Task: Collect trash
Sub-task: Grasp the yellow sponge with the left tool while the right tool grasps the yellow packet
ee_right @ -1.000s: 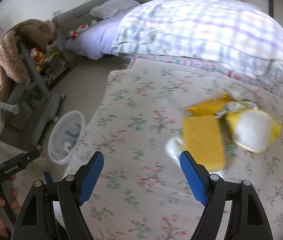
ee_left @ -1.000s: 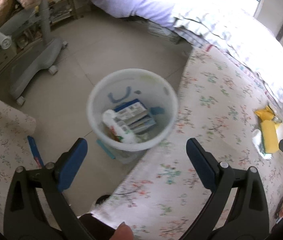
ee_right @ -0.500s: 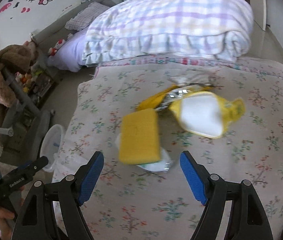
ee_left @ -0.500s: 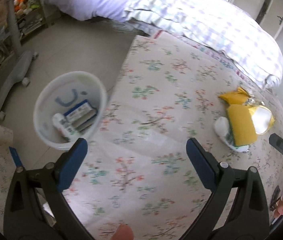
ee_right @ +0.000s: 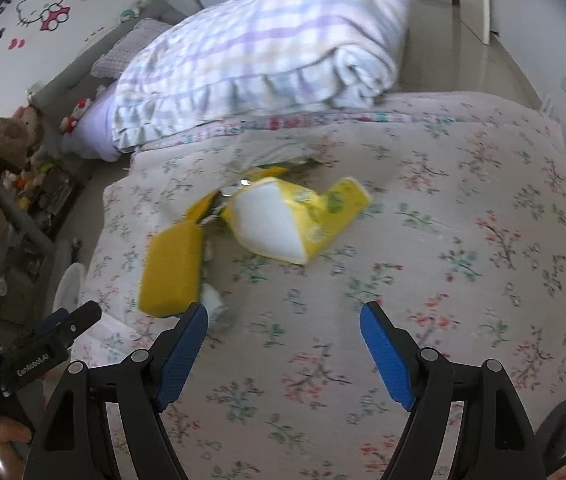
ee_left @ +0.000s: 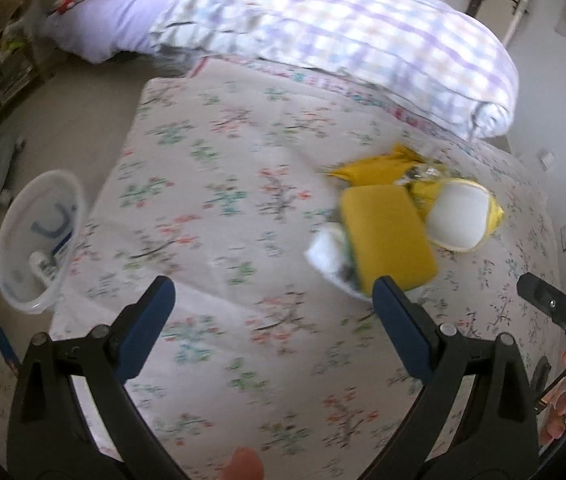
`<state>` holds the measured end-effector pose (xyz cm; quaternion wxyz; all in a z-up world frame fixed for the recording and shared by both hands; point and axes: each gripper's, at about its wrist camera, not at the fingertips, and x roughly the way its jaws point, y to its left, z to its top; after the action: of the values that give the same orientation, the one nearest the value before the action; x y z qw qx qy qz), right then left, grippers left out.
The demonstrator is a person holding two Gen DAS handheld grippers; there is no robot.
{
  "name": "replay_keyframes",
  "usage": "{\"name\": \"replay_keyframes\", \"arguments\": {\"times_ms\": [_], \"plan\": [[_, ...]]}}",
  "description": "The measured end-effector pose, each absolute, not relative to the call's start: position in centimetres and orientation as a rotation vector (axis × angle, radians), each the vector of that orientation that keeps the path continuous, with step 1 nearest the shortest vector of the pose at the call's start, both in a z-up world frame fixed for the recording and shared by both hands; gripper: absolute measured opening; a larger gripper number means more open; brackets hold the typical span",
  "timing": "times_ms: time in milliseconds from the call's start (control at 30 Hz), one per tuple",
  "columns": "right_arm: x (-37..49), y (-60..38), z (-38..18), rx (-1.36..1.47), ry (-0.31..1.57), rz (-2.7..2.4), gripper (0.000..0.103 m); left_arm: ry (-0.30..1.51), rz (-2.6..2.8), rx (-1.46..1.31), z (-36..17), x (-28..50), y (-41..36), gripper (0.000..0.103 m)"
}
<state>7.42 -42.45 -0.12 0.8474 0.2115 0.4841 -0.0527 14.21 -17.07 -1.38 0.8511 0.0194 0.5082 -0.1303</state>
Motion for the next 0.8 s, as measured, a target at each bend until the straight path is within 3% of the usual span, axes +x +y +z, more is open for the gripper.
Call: {"name": "replay_keyframes", "arguments": {"times_ms": [200,400,500,533,667,800], "plan": [[7.2,-44.4,-0.2,0.444,1.005,-0.167,0.080,1.049,-0.340,0.037,-2.2,14.0,-21.1,0.098],[8.0,-46.9,-0.7,0.495,0.986,-0.223,0.080,1.026,-0.401,0.044,-2.9,14.2,-24.2,0.090],[8.7,-47.6,-1.2,0.514,0.987,-0.229,0.080,1.042,-0.401,0.071,-3.8,14.7,-25.2,0.074],[8.9,-47.7,-1.3,0.514,0.988,-0.229,0.080,1.048,-0.394,0.079,-4.1,14.8,-25.3,0.061],[10.1,-47.9,-1.9,0.506,0.994,-0.216,0.080,1.038,-0.392,0.044,-3.7,15.0,-24.8,0.052],[11.2,-48.0,-2.6,0.519,0.996,-0.195,0.080,1.007,-0.405,0.020,-2.3,14.6,-24.0,0.050]]}}
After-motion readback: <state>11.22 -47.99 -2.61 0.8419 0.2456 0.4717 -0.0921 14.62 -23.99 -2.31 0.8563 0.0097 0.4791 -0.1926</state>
